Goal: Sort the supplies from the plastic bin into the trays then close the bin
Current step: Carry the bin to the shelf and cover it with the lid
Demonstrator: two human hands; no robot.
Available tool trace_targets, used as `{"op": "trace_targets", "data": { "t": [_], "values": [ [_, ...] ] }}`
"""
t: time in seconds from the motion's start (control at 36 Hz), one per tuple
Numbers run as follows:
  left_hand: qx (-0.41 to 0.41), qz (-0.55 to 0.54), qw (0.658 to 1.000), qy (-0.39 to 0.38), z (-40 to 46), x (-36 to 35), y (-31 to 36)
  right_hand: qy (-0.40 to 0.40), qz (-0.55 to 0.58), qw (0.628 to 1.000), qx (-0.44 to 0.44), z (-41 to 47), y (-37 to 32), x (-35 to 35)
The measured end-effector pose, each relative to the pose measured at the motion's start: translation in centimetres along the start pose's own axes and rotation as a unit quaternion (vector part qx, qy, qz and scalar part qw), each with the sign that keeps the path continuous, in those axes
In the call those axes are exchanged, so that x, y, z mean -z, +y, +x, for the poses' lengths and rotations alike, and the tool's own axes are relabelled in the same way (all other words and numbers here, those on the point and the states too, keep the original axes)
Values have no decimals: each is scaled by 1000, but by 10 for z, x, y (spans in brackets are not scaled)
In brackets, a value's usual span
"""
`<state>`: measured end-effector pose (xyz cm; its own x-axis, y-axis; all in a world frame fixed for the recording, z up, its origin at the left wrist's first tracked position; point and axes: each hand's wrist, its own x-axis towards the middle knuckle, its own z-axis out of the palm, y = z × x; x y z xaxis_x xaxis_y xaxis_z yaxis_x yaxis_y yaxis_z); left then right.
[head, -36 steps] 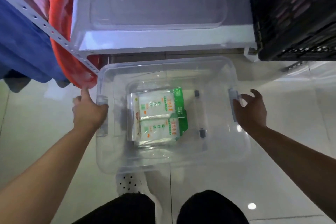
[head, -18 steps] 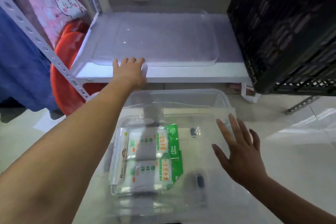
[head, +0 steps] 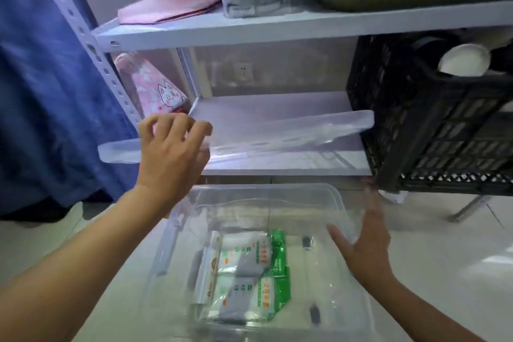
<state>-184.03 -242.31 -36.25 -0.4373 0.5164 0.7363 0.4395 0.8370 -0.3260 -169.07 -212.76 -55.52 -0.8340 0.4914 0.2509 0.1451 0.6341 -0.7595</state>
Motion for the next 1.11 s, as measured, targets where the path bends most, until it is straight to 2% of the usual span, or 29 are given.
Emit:
{"op": "trace_targets", "data": {
  "t": [0.06,0.11,0.17,0.22,0.28,0.36,0.42,0.47,0.58,0.64,0.69,0.75,0.83,0.94,1.11],
  "values": [
    [-1,-20,999,43,20,29,-15,57,94,994,16,28,-28,23],
    [-11,-34,998,57,40,51,-30,74,195,978,21,55,-54,47],
    [-14,-48,997,61,55,61,-41,37,294,954,37,77,-72,66],
    [-1,-59,997,46,63,58,-49,-16,329,943,49,88,-79,79],
    [34,-88,995,-16,63,43,-50,-49,317,946,33,85,-79,82],
    [108,-152,967,-176,42,7,-41,-74,307,948,-27,62,-64,75],
    [133,-187,935,-272,10,-21,-28,-88,286,950,-83,45,-49,67],
    [145,-229,904,-330,-24,-45,-14,-94,257,954,-120,32,-34,57],
    [153,-260,885,-354,-51,-86,-4,-103,199,963,-147,22,-16,34],
    [166,-262,892,-330,-50,-102,-2,-97,115,982,-115,27,-14,23],
    [190,-246,899,-310,-51,-114,2,-73,-25,996,-50,30,-14,12],
    [189,-222,893,-342,-62,-121,9,-81,-136,987,-17,29,-16,-2],
    [165,-182,866,-436,-109,-125,16,-162,-255,952,40,8,-13,-30],
    [193,-157,806,-538,-190,-111,28,-247,-311,913,97,-24,-2,-64],
    [203,-140,825,-508,-239,-92,40,-243,-296,918,102,-38,3,-68]
  ]
}}
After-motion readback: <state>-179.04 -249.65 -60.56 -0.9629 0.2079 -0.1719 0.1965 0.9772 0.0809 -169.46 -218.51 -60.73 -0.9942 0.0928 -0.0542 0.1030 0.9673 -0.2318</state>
